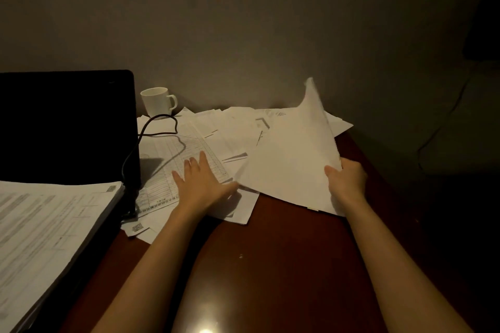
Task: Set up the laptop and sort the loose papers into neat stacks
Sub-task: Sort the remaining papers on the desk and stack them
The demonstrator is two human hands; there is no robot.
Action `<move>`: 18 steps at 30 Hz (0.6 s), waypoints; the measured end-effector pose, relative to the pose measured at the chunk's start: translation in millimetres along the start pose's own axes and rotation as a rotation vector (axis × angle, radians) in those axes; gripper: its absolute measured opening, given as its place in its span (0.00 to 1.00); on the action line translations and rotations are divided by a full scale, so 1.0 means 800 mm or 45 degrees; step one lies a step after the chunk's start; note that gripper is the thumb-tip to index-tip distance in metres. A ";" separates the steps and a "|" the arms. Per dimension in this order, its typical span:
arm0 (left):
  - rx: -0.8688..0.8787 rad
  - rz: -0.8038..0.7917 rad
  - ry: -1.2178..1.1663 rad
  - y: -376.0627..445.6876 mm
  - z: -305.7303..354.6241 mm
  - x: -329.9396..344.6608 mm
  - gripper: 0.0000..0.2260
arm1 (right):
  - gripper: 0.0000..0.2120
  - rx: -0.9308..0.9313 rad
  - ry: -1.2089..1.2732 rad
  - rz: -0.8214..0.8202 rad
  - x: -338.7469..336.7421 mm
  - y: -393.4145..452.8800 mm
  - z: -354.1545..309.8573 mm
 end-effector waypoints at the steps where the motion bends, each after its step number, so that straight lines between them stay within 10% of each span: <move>1: -0.009 -0.008 -0.005 0.002 -0.001 -0.001 0.48 | 0.14 0.008 -0.012 0.002 -0.001 0.000 0.001; 9: -0.046 0.096 0.117 -0.006 0.004 -0.011 0.28 | 0.14 -0.021 0.171 -0.062 -0.001 -0.007 -0.012; 18: 0.169 0.749 -0.546 -0.025 0.004 -0.034 0.17 | 0.12 -0.146 0.402 -0.065 -0.002 -0.021 -0.032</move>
Point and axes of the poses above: each hand's wrist, its own y-axis towards the middle knuckle, its own x-axis out of the palm, z = x × y, the point moved 1 cm from there along y, towards the middle knuckle, and after that the axes turned 10 degrees about -z, right-handed, at the moved point
